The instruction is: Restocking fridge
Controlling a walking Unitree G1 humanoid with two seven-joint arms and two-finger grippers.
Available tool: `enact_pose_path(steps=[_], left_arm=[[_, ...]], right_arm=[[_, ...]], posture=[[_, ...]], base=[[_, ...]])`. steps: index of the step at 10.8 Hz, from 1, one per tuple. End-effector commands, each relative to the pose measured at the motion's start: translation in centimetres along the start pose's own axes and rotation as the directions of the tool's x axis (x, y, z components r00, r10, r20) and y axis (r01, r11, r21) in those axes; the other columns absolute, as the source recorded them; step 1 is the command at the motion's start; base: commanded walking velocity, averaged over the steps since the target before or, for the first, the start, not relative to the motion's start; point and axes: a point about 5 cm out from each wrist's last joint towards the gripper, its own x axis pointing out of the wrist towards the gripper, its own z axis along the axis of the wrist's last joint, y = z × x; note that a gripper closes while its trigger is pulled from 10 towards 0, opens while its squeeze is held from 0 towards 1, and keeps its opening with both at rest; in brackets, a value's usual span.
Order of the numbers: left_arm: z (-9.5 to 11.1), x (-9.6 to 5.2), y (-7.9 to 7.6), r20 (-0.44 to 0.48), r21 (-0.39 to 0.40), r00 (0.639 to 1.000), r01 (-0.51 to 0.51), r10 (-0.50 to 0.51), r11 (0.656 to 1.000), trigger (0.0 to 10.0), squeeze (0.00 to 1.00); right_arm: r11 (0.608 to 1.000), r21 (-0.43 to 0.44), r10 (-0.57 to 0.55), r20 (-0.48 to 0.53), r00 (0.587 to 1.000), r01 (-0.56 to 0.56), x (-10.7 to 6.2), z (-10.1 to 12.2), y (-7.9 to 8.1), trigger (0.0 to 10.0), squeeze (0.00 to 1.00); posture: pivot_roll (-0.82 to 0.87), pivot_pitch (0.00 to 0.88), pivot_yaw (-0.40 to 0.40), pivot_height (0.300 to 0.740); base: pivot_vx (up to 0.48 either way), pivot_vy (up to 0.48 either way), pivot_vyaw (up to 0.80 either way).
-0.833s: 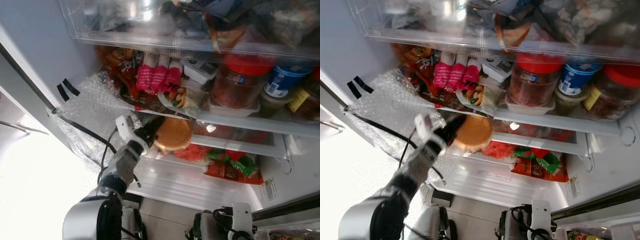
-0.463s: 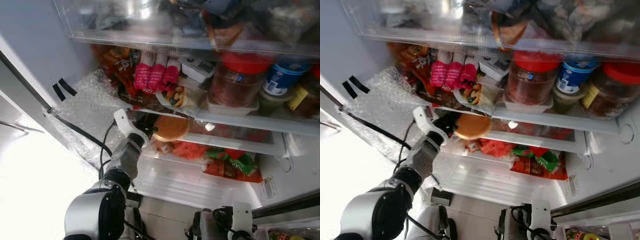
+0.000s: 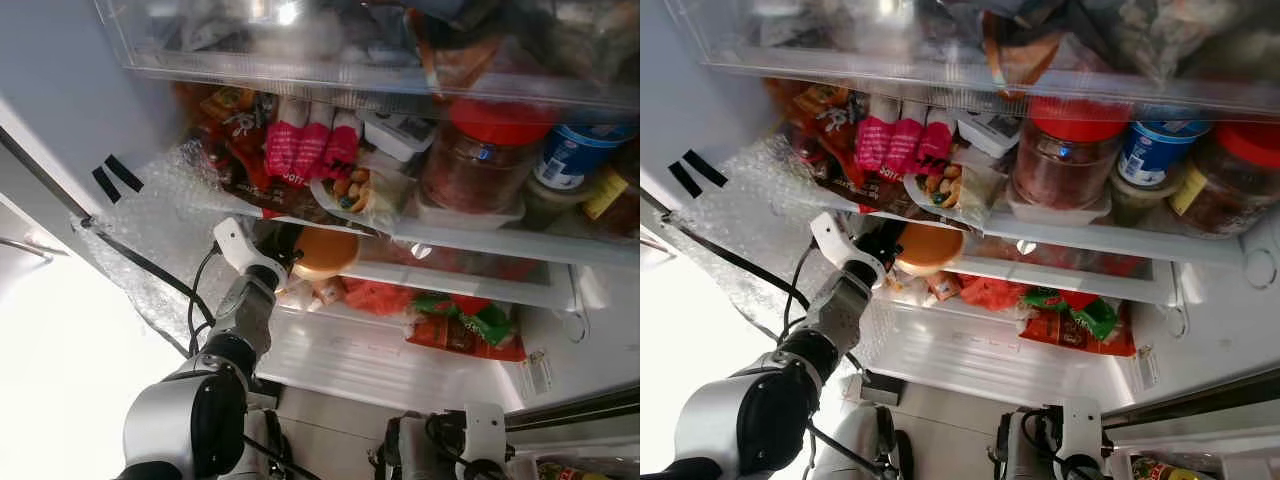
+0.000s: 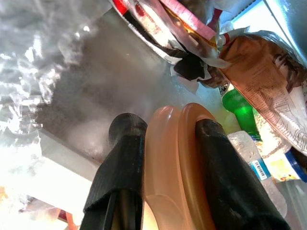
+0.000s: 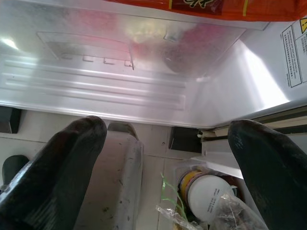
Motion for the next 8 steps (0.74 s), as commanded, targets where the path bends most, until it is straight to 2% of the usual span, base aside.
enact_pose_path(steps=[1,5,6,7,8], left_arm=[[-0.9,-0.1,0.1,-0.055,0.004,0.998,-0.021,0.021,1.000,10.0,0.00],[-0.4,0.0,0.5,-0.021,-0.082,0.996,-0.087,0.085,0.993,10.0,0.00],[-0.2,0.1,0.4,-0.009,-0.087,0.995,-0.100,0.100,0.991,10.0,0.22],[0.0,0.2,0.4,-0.001,-0.101,0.994,-0.109,0.110,0.989,10.0,0.54],[0.1,0.3,0.2,0.000,-0.112,0.994,-0.105,0.106,0.988,10.0,1.00]], right_arm=[[1.000,-0.008,0.008,-0.286,0.958,-0.011,-3.8,-7.5,0.2,10.0,0.00],[1.000,-0.011,0.010,-0.289,0.957,-0.014,-4.2,-7.8,0.3,10.0,0.00],[1.000,-0.011,0.010,-0.290,0.957,-0.014,-4.2,-7.9,0.3,10.0,0.00],[1.000,-0.012,0.009,-0.292,0.956,-0.013,-4.3,-8.0,0.2,10.0,0.00],[1.000,-0.012,0.008,-0.292,0.956,-0.013,-4.3,-8.0,0.2,10.0,0.00]], posture=[[-0.20,0.295,0.068,0.640],[-0.21,0.310,0.069,0.640],[-0.21,0.311,0.069,0.640],[-0.21,0.310,0.068,0.640],[-0.21,0.310,0.069,0.640]], base=[[0.000,0.000,0.00],[0.000,0.000,0.00],[0.000,0.000,0.00],[0.000,0.000,0.00],[0.000,0.000,0.00]])
